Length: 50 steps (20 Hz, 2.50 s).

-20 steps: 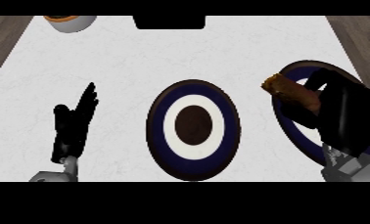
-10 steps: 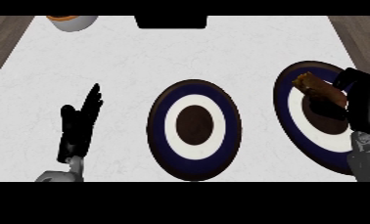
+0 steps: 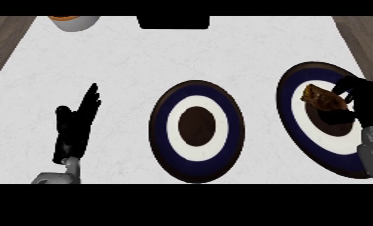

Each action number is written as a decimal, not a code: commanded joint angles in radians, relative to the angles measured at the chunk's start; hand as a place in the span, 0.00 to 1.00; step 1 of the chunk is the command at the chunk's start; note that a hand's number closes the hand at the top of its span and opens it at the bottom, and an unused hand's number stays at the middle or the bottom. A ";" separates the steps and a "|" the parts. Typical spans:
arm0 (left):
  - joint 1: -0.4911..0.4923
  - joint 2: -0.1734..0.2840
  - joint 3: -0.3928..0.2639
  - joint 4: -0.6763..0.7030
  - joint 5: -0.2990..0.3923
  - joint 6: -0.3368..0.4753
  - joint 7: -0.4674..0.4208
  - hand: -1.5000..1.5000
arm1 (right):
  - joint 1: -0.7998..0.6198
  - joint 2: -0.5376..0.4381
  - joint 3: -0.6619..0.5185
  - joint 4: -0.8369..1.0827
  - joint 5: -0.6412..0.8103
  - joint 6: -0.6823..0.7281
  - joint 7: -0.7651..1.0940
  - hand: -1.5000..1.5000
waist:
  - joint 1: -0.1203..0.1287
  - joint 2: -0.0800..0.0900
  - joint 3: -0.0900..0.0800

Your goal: Pick the sweet potato from the plate and place it in the plate

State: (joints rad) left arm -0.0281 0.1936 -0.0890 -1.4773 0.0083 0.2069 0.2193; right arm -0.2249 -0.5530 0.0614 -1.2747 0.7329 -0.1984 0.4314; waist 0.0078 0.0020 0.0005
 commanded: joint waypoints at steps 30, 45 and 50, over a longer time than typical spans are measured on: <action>0.036 -0.056 0.026 -0.032 -0.054 -0.044 0.009 0.50 | 0.158 0.066 -0.478 0.074 -0.709 0.314 -0.917 0.00 | -0.007 -0.002 0.000; 0.004 -0.077 0.086 0.007 -0.077 -0.076 -0.009 0.50 | 0.151 0.149 -0.441 0.148 -0.556 0.125 -0.935 0.00 | -0.007 -0.002 -0.001; 0.011 -0.075 0.088 -0.033 -0.091 -0.066 0.016 0.50 | 0.083 0.072 -0.513 0.331 -0.571 0.120 -0.989 0.00 | -0.004 -0.002 0.000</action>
State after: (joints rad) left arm -0.0284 0.1186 -0.0086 -1.4734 -0.0801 0.1427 0.2195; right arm -0.0998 -0.4534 -0.4231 -1.0528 0.1558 -0.0602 -0.5236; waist 0.0013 0.0001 0.0001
